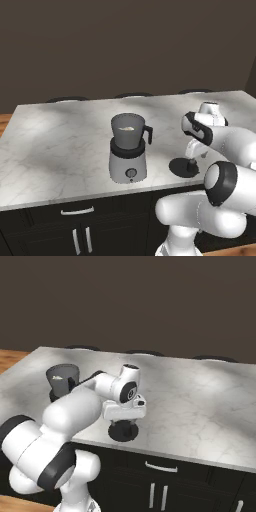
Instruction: Grab the garlic and lemon wedge from the fridge, place them in the blender, close the lid, and turn on the blender to create a marinade.
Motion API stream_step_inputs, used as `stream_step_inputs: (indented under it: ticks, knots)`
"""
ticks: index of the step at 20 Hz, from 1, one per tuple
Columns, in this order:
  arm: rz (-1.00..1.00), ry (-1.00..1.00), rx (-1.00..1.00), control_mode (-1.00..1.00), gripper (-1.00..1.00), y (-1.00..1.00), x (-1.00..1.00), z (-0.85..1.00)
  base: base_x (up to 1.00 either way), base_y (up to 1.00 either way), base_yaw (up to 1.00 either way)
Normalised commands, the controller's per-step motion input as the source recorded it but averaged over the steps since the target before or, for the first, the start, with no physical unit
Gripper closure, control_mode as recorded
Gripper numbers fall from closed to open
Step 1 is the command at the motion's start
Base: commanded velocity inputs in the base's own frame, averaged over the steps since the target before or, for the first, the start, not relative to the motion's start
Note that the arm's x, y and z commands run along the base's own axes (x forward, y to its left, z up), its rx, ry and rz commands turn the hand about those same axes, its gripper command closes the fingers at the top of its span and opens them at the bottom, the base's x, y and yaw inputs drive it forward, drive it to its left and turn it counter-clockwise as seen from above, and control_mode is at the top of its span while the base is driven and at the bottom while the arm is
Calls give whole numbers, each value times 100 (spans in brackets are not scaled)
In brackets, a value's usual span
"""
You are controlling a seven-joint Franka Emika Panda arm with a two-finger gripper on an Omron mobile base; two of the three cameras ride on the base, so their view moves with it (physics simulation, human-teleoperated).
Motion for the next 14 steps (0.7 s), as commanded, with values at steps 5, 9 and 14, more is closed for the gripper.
stream_step_inputs:
  ticks: [5,9,14]
  knots:
    - [0,2,-1,-100,-100,-3,0,-40,0,0,0]
    - [0,1,0,-100,-100,0,11,-18,0,0,0]
    - [0,0,0,-100,-100,0,13,-15,0,0,0]
